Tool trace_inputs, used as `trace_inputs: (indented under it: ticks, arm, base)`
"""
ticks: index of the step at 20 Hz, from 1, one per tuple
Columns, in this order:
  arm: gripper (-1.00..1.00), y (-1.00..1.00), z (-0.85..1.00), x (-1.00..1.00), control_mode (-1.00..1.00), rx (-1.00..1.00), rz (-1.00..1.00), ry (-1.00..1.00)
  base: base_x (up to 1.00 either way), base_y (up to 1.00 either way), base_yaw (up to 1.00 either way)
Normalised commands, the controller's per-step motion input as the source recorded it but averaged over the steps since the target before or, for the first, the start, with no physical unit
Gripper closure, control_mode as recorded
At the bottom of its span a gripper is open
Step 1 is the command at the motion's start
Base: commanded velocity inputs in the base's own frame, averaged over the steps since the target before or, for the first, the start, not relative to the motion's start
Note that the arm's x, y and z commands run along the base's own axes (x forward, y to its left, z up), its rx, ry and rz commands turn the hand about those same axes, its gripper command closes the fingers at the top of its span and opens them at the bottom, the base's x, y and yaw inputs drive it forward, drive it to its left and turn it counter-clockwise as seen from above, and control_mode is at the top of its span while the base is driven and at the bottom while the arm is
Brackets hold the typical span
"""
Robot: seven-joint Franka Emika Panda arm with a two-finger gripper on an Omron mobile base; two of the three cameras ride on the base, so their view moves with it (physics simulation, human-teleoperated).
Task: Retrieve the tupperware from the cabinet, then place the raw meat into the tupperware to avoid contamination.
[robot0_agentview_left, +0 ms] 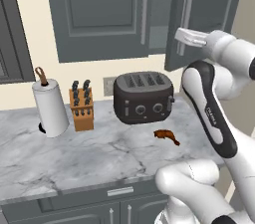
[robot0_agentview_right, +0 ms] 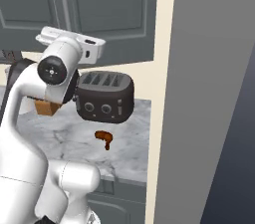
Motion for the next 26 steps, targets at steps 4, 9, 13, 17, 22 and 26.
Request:
trace_inputs:
  ticks: [4,9,13,17,22,26]
  arm:
    - [1.00,-0.78,0.06,-0.56,-1.00,0.04,0.00,0.00]
    - [1.00,-0.75,0.06,-0.51,-1.00,0.04,0.00,0.00]
    - [1.00,-0.62,0.02,-0.39,-1.00,0.04,0.00,0.00]
    - [-1.00,-0.05,0.00,-0.03,-1.00,0.00,0.00,0.00]
    - [-1.00,-0.13,0.15,-0.17,-1.00,0.01,0.00,0.00]
    - [-1.00,-0.29,0.28,-0.39,-1.00,0.00,0.00,0.00]
  base:
    - [0.00,0.00,0.00]
    - [0.00,0.00,0.00]
    - [0.00,0.00,0.00]
    - [0.00,0.00,0.00]
    - [0.00,0.00,0.00]
    - [0.00,0.00,0.00]
